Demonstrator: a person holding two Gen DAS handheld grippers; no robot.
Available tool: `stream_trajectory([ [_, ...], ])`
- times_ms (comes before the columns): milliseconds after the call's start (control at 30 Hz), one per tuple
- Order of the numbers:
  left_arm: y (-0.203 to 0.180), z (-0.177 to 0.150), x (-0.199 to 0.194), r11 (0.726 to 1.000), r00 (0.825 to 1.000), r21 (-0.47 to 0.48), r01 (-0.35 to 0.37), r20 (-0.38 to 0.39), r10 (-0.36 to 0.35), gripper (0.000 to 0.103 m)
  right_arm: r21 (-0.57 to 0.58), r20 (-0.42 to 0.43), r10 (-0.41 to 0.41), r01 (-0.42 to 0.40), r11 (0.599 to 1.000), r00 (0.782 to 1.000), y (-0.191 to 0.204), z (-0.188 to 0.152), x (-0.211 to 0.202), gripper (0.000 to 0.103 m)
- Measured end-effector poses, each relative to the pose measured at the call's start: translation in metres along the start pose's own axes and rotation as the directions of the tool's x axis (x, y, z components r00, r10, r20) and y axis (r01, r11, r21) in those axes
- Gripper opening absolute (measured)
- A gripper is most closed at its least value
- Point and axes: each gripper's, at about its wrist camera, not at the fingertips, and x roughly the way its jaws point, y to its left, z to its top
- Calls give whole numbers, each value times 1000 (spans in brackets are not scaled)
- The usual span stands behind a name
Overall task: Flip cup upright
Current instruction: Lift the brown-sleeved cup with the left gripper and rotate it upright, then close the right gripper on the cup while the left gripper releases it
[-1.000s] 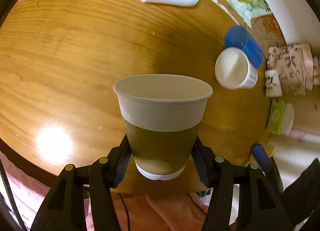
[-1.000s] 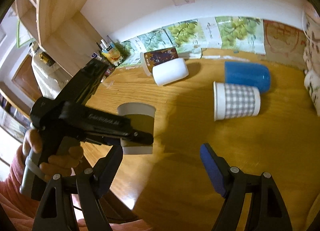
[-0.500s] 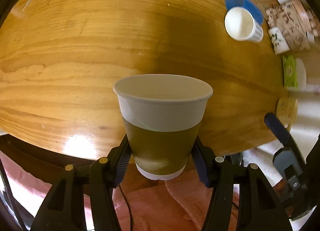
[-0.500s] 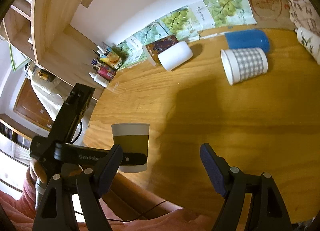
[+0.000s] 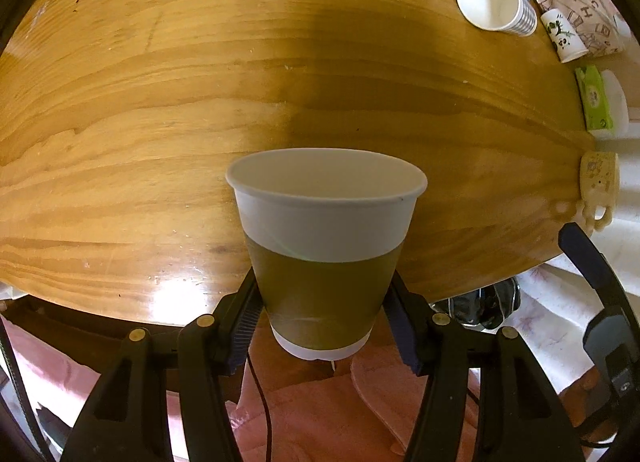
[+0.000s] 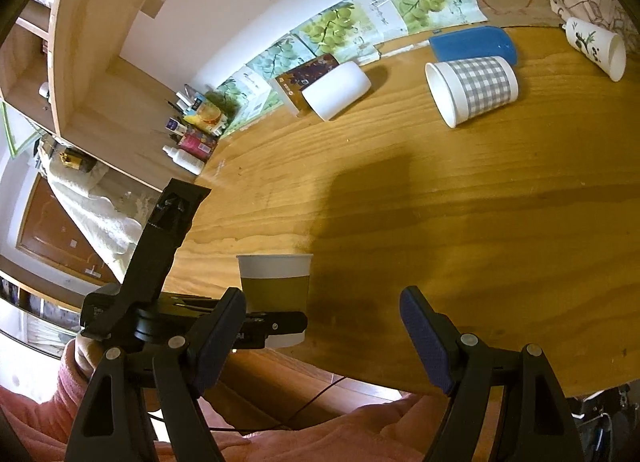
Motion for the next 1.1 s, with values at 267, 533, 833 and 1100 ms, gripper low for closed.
stream_trajectory([
  [267, -7, 2, 8, 999, 1000, 36, 3, -21, -3, 78, 29, -19, -10, 10, 1000, 1000, -2, -2, 7, 80],
  [533, 2, 3, 0, 998, 1000, 63, 17, -16, -16, 78, 69, -63, -2, 6, 998, 998, -2, -2, 22, 80],
  [833, 4, -10, -8, 992, 997, 102, 69, -32, -66, 78, 148, -139, 4, 17, 989, 990, -8, 1, 48, 80],
  [1100, 20, -28, -30, 987, 994, 145, 63, 85, -76, 78, 175, -201, 22, 14, 984, 979, -3, 2, 75, 80],
])
